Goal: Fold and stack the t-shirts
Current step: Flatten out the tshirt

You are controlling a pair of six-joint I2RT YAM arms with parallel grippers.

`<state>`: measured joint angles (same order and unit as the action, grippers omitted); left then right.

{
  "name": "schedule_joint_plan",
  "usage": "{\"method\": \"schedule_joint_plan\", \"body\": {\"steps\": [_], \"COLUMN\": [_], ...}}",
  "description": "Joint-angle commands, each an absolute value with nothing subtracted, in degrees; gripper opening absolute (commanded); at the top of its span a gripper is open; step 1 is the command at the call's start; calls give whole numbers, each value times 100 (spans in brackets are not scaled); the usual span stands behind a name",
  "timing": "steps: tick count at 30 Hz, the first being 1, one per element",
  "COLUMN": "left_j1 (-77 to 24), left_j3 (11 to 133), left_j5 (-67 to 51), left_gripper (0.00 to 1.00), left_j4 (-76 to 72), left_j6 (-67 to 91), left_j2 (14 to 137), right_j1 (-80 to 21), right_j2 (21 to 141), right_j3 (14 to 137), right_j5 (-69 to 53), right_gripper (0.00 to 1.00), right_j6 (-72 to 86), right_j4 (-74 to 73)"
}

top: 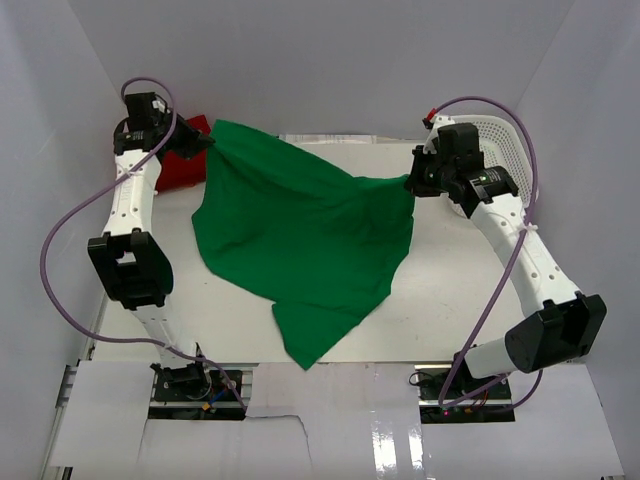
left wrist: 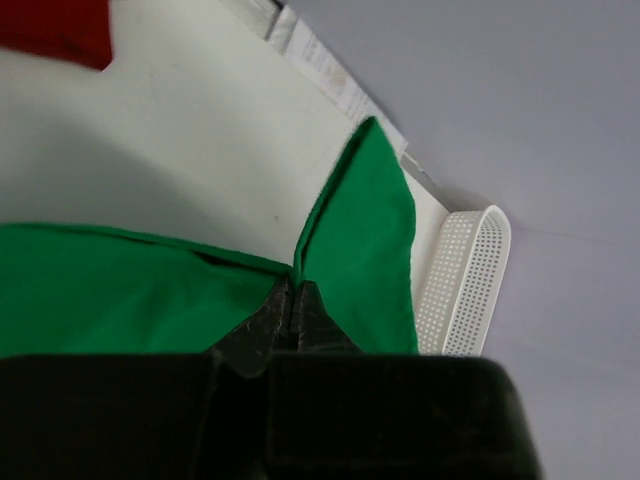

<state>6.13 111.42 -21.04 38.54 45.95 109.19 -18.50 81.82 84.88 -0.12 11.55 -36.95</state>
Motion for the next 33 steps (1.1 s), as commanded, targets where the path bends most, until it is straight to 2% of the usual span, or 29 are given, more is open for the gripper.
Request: {"method": "schedule_joint_plan", "body": {"steps": [1,6,9,13,15,21,23,25,27,29,30,32,33], "left_j1": [904,1379,1643,1740,1731,1731,1723,1714,1705,1705,1705,1696,1705], "left_j3": [10399,9459,9194,8056,7412,4311,3459,3349,3444,3576,3777,4007,4138], "left_j5": [-2320,-2425,-2698,-2900,-2865,-3198,-3269,-3558,-3332,-3129,-3094,-2971,-2927], "left_gripper": [0,0,0,0,0,0,0,0,0,8,22,61,76], "left_j4": [4106,3850,3902,3929,3920,3894,3894,4060,4444,4683,4867,5035,5184], "left_j6": [4597,4588,4457,4246,4044,3621,3577,3577,3507,3280,3191,2998,2936], "left_j2": [10251,9309,8808,7886,7122,5566,5310,5012,4878,4939,5018,5350,5466], "right_j1": [-1846,-1854,-1854,-1951,-2091,-2618,-2733,-2812,-2856,-2874,-2883,-2883,-2883], "right_j2": [7832,7331,7085,6733,6338,5248,4950,4800,4808,4886,4922,5035,5088], "right_j3": [8753,9061,9237,8949,8072,5042,4581,4263,4289,4525,4605,4798,4842], "right_j5": [-263,-35,-368,-1132,-1309,-1520,-1468,-1415,-1354,-1170,-1073,-1020,-1011], "right_gripper": [8,8,8,8,8,8,8,8,8,8,8,8,8], "right_j6": [1028,1028,1124,1441,1634,2082,2355,2521,2540,2505,2487,2435,2417], "right_j4": [-3542,-3665,-3875,-4306,-4377,-4368,-4368,-4359,-4421,-4587,-4623,-4658,-4649]}}
